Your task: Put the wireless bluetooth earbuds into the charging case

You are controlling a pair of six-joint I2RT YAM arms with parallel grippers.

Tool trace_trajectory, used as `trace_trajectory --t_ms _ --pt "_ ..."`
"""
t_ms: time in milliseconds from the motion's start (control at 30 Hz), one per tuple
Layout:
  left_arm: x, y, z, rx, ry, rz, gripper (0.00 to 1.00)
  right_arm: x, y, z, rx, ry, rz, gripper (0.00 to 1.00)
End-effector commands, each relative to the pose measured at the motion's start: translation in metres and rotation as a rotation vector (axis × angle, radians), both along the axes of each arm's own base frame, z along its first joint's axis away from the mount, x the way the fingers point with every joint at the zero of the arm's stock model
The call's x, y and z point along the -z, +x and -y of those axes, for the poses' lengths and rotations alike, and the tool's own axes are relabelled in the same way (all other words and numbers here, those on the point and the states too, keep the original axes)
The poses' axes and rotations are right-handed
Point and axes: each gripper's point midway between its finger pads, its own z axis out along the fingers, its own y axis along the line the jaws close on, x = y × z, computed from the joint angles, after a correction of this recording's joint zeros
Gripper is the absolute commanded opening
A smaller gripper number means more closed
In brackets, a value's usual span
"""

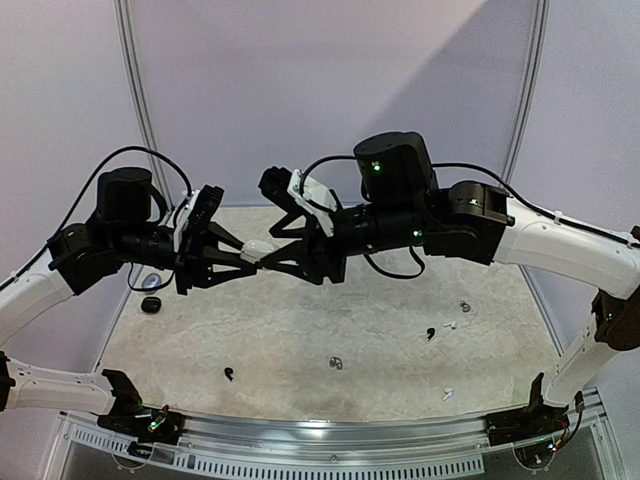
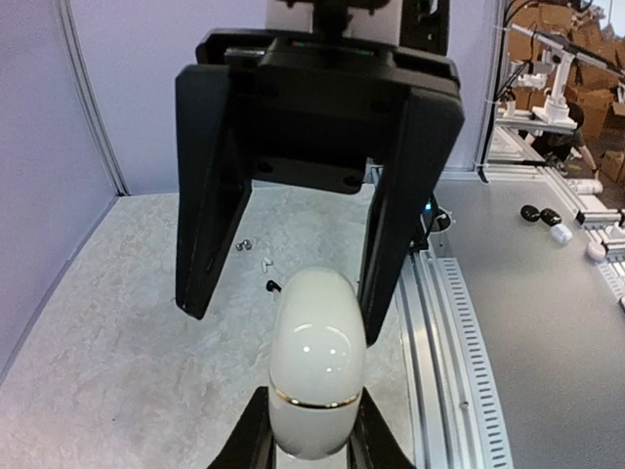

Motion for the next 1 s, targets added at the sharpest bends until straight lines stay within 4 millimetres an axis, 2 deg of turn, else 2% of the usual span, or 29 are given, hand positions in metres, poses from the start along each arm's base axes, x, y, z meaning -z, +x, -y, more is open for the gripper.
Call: trace_trajectory --t_ms 0,300,567,800,967 --pt "0.000 -0.008 0.000 0.049 0.041 0.144 0.00 -0.013 0.011 -0.003 0.052 0.039 0.018 0.54" --pt "0.013 -0.010 -0.006 0.079 0.134 0.342 0.00 -0.006 0.032 -0.001 0.124 0.020 0.005 0.50" --pt "0.029 -0.012 -0.010 0.094 0.192 0.399 0.00 -0.008 0.035 0.002 0.130 0.027 -0.014 0.48" --pt "0.025 -0.012 -0.007 0.075 0.155 0.362 0.00 0.008 0.043 0.001 0.148 -0.011 -0.042 0.48" --pt "0.026 -0.005 -0.001 -0.017 0.083 0.146 0.00 0.005 0.044 0.002 0.138 0.000 -0.062 0.48"
